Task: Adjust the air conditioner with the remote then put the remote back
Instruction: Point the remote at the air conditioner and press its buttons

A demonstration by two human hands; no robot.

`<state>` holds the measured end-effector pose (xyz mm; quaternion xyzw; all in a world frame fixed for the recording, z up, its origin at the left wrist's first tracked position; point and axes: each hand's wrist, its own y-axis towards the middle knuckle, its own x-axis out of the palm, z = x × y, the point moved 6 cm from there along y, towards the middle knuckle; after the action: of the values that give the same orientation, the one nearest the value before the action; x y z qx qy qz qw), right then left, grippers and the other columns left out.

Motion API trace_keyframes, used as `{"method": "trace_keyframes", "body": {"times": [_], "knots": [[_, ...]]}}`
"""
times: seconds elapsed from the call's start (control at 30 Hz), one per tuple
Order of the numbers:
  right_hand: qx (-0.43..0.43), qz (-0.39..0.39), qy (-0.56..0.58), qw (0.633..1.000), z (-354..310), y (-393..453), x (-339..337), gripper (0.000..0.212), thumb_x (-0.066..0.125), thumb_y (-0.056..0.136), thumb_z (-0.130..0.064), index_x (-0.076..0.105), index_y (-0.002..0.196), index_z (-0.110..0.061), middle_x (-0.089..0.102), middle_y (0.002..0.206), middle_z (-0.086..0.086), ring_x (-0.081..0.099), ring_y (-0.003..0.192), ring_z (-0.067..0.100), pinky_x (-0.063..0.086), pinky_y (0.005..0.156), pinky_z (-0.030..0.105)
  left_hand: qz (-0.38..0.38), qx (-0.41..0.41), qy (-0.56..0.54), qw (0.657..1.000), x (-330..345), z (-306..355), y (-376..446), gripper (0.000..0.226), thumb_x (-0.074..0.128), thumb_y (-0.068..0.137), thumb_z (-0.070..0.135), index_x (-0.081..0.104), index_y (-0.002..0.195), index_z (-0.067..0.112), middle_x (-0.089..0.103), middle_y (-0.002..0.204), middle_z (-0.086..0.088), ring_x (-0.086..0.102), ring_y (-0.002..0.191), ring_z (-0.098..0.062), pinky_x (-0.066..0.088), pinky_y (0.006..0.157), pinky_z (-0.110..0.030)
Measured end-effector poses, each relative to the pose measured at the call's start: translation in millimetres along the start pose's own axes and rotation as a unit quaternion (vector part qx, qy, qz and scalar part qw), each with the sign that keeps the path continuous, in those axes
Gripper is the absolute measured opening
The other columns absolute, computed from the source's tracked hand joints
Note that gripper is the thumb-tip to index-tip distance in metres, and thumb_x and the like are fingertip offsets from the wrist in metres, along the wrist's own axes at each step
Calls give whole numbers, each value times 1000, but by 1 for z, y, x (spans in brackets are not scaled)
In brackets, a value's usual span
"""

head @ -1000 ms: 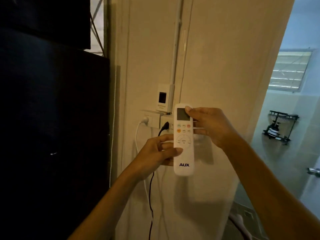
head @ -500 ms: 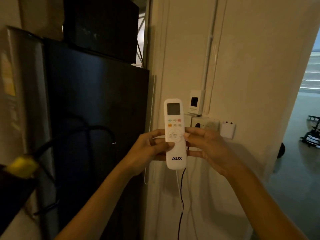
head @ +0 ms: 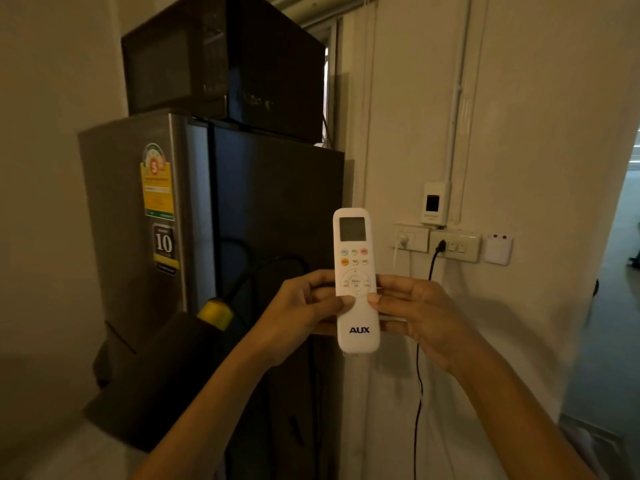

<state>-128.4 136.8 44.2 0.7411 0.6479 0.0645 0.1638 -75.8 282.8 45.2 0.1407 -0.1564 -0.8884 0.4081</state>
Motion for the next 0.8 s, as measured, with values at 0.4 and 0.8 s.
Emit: {"method": "trace_keyframes", "body": {"times": [0.4,0.8], "knots": [[-43,5,-9,999,-44,-12,38,37,64,82,-10,60,115,-25,72,102,-8,70,95,13,60,73,29,-7,32,-8,999,-26,39,-27,28,59,85,8,57,105,28,76,94,11,72,93,-12,61,72,-27],[-112,3,-10,994,-111,14,23,34,64,82,-10,58,111,-28,72,105,-6,71,90,10,59,63,23,-14,81,15,997,-33,110,6,28,58,85,8,58,109,22,76,97,4,72,94,-17,61,72,-29]]}}
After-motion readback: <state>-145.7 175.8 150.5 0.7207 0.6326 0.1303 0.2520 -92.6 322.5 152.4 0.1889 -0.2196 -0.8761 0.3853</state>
